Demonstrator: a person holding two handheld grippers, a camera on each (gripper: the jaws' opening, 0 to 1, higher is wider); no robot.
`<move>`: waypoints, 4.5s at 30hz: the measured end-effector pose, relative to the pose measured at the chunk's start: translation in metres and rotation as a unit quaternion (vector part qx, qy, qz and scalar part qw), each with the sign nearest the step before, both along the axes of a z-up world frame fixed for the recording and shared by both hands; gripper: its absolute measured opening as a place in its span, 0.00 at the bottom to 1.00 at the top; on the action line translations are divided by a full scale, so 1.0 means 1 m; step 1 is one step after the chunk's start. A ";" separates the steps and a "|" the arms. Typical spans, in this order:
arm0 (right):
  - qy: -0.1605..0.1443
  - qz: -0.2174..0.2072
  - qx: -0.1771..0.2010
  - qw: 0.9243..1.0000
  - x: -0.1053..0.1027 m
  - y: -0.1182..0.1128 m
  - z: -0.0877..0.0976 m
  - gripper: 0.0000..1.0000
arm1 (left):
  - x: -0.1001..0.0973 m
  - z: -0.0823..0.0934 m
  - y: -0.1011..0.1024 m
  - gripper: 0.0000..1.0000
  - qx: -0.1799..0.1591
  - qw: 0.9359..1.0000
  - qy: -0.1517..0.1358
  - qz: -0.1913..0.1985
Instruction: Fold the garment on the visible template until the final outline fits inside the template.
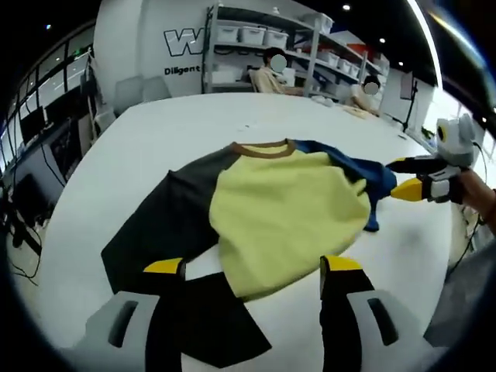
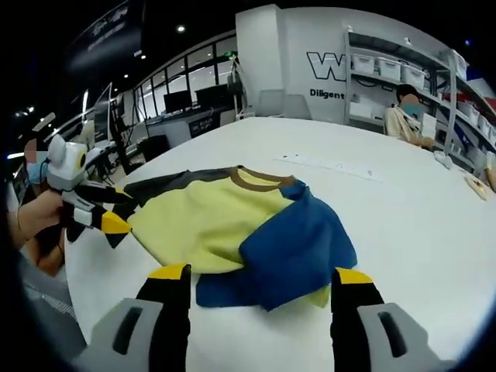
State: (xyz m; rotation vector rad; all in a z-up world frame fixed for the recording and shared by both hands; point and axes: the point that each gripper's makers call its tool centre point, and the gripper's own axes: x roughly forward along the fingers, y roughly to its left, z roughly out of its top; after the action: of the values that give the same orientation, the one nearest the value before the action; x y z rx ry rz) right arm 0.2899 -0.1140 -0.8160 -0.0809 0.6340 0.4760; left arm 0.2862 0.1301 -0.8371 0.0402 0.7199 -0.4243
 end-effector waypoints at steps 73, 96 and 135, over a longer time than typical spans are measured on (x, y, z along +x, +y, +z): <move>-0.022 -0.063 -0.185 0.980 0.038 -0.129 0.038 0.00 | 0.018 0.026 0.014 0.00 0.034 0.997 -0.070 -0.003; 0.021 -0.081 -0.214 0.973 0.077 -0.157 -0.018 0.00 | 0.023 0.016 0.015 0.00 0.036 0.998 -0.060 -0.007; 0.012 0.084 -0.085 0.993 -0.008 -0.042 -0.019 0.50 | -0.007 -0.003 0.022 0.33 0.035 0.998 -0.001 -0.055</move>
State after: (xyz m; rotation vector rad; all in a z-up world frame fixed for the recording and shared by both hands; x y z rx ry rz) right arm 0.2817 -0.1562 -0.8347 -0.2925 0.6933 0.5848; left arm 0.2788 0.1519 -0.8401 0.1467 0.7330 -0.5044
